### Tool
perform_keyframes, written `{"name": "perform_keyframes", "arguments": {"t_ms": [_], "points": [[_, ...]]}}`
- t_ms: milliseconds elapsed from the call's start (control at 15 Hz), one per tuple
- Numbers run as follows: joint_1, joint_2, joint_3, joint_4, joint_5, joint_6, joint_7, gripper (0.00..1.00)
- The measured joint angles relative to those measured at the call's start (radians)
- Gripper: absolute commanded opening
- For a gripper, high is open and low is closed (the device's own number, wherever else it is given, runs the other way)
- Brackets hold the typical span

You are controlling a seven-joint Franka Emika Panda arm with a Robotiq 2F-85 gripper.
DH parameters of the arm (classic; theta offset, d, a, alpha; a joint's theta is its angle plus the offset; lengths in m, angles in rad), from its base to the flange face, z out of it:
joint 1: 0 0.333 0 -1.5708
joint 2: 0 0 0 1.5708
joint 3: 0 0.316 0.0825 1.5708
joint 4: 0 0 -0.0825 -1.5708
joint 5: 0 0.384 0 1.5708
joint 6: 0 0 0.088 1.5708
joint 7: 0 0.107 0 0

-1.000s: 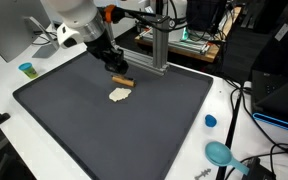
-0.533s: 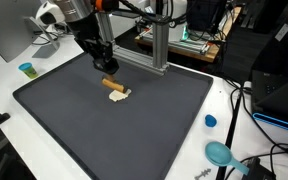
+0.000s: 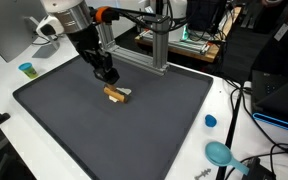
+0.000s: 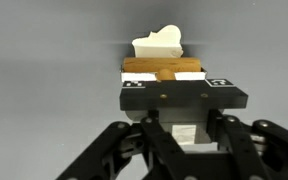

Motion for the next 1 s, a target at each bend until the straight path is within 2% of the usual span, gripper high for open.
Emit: {"name": "perform_keyframes", "arguments": {"t_ms": [733, 1000], "points": [[0.002, 0.037, 0.006, 0.019, -0.001, -0.204, -0.033, 0.21], [0.003, 0.029, 0.005, 0.005, -0.005, -0.224, -0.032, 0.21]]}}
